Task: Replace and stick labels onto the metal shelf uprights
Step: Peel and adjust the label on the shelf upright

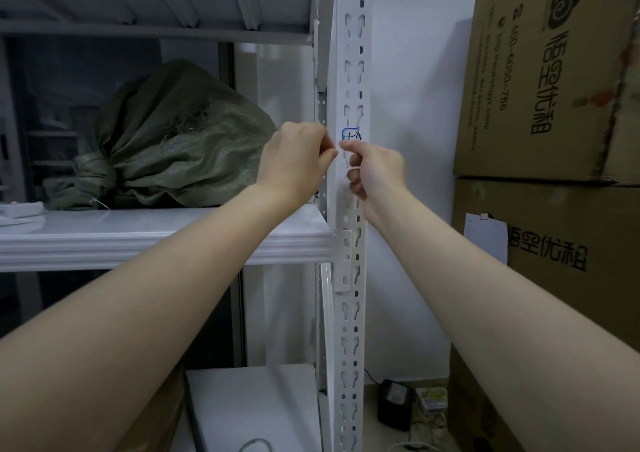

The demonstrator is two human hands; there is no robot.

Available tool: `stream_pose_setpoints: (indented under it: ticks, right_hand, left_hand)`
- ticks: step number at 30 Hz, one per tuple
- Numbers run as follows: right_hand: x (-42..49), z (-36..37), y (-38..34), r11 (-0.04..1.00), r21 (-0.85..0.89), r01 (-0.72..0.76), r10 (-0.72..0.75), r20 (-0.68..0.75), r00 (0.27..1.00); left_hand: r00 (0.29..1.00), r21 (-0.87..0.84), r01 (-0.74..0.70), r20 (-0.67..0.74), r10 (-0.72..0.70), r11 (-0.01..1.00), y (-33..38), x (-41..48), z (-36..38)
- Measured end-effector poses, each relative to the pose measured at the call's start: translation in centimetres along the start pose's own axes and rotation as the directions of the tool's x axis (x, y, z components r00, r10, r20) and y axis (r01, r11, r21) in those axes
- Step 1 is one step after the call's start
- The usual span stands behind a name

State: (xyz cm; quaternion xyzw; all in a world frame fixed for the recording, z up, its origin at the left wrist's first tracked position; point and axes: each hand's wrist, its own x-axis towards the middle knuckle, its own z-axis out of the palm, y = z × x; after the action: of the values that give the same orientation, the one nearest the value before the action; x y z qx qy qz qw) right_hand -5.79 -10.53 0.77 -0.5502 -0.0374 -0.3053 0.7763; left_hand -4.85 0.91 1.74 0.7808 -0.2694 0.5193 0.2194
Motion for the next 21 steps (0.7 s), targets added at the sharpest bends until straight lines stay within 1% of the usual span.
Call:
stream_pose_setpoints:
  ticks: [2, 3, 5, 8, 11, 15, 18, 21]
  right_hand:
    - [0.9, -0.1, -0.2, 0.966, -0.209, 0.152, -0.178, -0.109, 0.978]
    - [1.4, -0.2, -0.3, 0.917, -0.326, 0.23, -0.283, -0.126, 0.951]
    - [2.2, -0.5, -0.6, 0.791, -0.501, 0.352, -0.452, -0.091, 0.887]
    - [3.2, -0.9, -1.0, 0.596, -0.663, 0.453, -0.598, 0.011, 0.802]
    - [4.2, -0.9, -1.1, 0.433, -0.756, 0.492, -0.676, 0.089, 0.732]
    - [5.1, -0.9, -1.0, 0.297, -0.811, 0.503, -0.706, 0.168, 0.688]
    - [5.1, -1.0, -0.9, 0.223, -0.828, 0.514, -0.722, 0.214, 0.658]
    - [5.3, -1.0, -0.9, 0.188, -0.832, 0.523, -0.718, 0.246, 0.651]
  left_hand:
    - [0.996, -0.101, 0.09, 0.004, -0.09, 0.991, -0.1, 0.2, 0.3]
    - [0.991, -0.149, 0.135, 0.002, -0.136, 0.98, -0.2, 0.4, 0.5]
    - [0.977, -0.236, 0.206, -0.011, -0.215, 0.949, -0.2, 0.8, 0.8]
    - [0.953, -0.352, 0.267, -0.04, -0.299, 0.897, -0.2, 1.3, 1.0]
    - [0.941, -0.437, 0.296, -0.017, -0.337, 0.849, 0.0, 1.5, 1.2]
    - [0.932, -0.486, 0.314, -0.007, -0.363, 0.816, -0.1, 1.5, 1.7]
    - [0.935, -0.478, 0.313, 0.002, -0.356, 0.821, -0.5, 1.5, 1.9]
    - [0.941, -0.47, 0.306, 0.02, -0.337, 0.828, -0.6, 1.6, 1.9]
